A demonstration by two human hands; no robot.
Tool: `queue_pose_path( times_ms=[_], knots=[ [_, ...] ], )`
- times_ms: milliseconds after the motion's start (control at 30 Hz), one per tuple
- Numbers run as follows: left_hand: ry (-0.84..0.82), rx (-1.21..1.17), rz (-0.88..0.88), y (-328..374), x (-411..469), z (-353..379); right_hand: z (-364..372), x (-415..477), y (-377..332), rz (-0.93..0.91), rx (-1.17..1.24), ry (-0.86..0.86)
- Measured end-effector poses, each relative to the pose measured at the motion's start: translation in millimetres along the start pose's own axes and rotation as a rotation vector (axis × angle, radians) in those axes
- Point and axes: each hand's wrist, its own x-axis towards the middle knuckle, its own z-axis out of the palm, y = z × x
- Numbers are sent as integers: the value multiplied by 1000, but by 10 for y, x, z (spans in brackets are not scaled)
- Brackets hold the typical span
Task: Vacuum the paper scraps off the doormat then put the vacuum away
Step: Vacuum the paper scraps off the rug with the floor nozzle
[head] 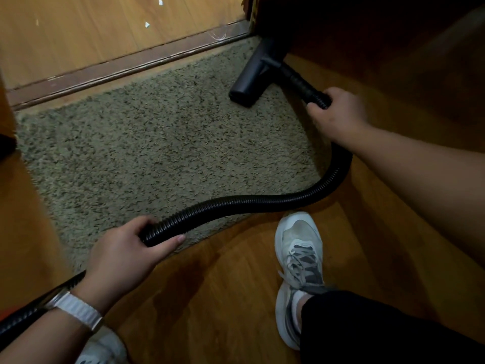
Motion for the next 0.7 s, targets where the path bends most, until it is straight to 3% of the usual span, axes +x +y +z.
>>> queue_pose_path(
  times_ms=[700],
  knots=[
    [27, 24, 44, -2, 43, -66, -63, -150, 220, -288, -114, -109]
  ],
)
